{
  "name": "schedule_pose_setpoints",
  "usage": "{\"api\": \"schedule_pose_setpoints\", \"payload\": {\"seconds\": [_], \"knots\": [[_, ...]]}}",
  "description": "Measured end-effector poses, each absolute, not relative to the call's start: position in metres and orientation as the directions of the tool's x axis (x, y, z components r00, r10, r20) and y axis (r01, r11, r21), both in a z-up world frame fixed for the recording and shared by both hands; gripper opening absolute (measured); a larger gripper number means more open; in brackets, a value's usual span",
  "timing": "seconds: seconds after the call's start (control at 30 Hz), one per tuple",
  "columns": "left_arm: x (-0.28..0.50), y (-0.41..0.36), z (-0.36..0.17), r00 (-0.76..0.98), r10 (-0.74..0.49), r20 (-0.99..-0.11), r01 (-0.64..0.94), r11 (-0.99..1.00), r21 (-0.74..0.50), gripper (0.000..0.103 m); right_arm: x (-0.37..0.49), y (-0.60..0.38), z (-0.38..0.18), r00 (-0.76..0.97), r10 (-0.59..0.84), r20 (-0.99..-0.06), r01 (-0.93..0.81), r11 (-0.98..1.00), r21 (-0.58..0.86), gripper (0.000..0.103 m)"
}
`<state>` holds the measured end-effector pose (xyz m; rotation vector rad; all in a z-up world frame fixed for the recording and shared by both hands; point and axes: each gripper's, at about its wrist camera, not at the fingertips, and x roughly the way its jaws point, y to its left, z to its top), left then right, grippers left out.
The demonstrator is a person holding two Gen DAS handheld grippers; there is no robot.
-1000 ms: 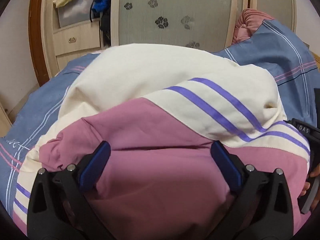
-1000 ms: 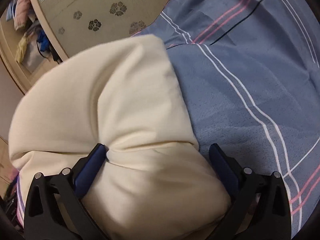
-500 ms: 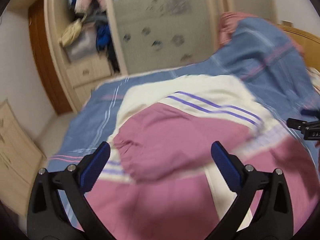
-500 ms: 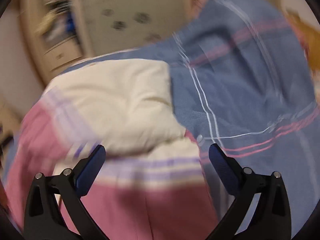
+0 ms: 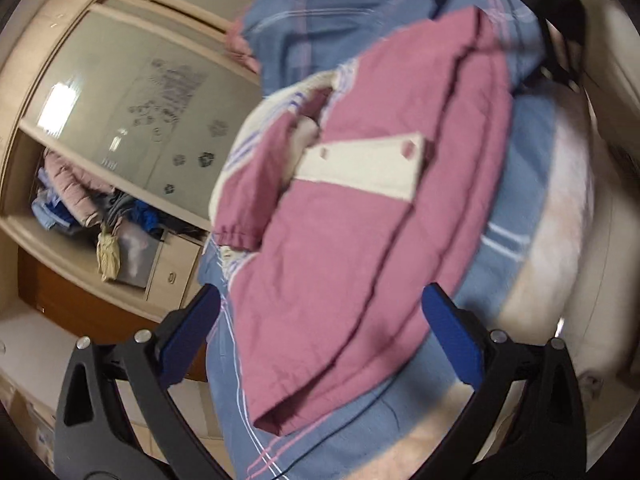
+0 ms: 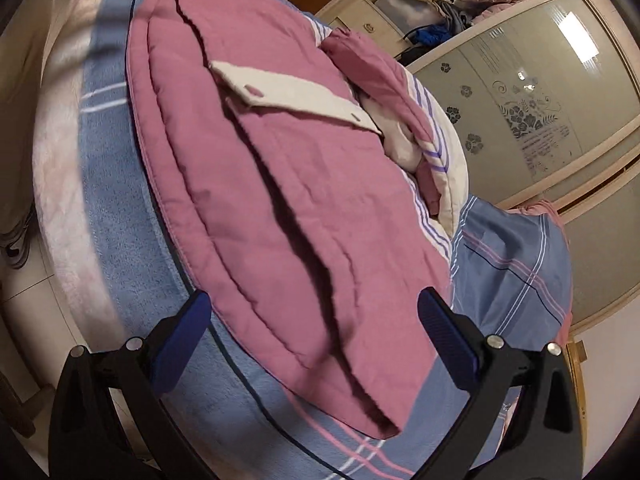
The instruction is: Fold large clothes
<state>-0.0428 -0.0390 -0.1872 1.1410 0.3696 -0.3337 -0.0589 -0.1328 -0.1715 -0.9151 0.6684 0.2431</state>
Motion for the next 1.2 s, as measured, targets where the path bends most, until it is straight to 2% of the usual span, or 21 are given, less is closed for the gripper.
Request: {"api": "schedule_pose_setpoints", "payload": {"seconds": [0.13,0.27,0.43,0.63,0.8,0.9,0.97,1.1,1.2], "knots": [[-0.018,-0.036,-0.215,0.865,-0.017,-0.501,0.476,0.341,0.811,0.101,-0.046,-0.133,-0.174,0.774,-0.104,-0.624,-0.445,0.612,-0.654,0.102],[0.004,-0.031,-0.223,0.845,-0.049,-0.532,0.504,0.401,0.765,0.101,-0.034,-0.132,-0.175,0.787,-0.116,-0.606,-0.438,0.586,-0.681,0.102],[0.024,-0.031,-0.211,0.88,-0.061,-0.471,0.435,0.5,0.749,0.101,-0.014,-0.133,-0.168,0.814,-0.173,-0.555,-0.347,0.62,-0.704,0.102],[0.034,-0.035,-0.209,0.908,-0.038,-0.418,0.374,0.524,0.765,0.101,0.01,-0.133,-0.17,0.814,-0.265,-0.517,-0.259,0.632,-0.73,0.102],[0.018,-0.026,-0.2,0.826,-0.118,-0.551,0.516,0.552,0.655,0.101,-0.002,-0.133,-0.169,0.806,-0.26,-0.531,-0.278,0.626,-0.729,0.102],[0.002,-0.02,-0.202,0.829,-0.109,-0.549,0.519,0.517,0.681,0.101,-0.023,-0.134,-0.169,0.801,-0.226,-0.554,-0.327,0.609,-0.723,0.102],[-0.002,-0.012,-0.205,0.806,-0.108,-0.582,0.546,0.516,0.66,0.101,-0.037,-0.136,-0.171,0.791,-0.205,-0.577,-0.359,0.608,-0.708,0.102],[-0.005,0.002,-0.209,0.795,-0.085,-0.6,0.547,0.529,0.649,0.101,-0.046,-0.146,-0.179,0.795,-0.238,-0.558,-0.34,0.587,-0.734,0.102],[0.0,0.006,-0.217,0.776,-0.054,-0.628,0.558,0.524,0.644,0.101,-0.035,-0.157,-0.178,0.767,-0.258,-0.587,-0.323,0.635,-0.702,0.102]]}}
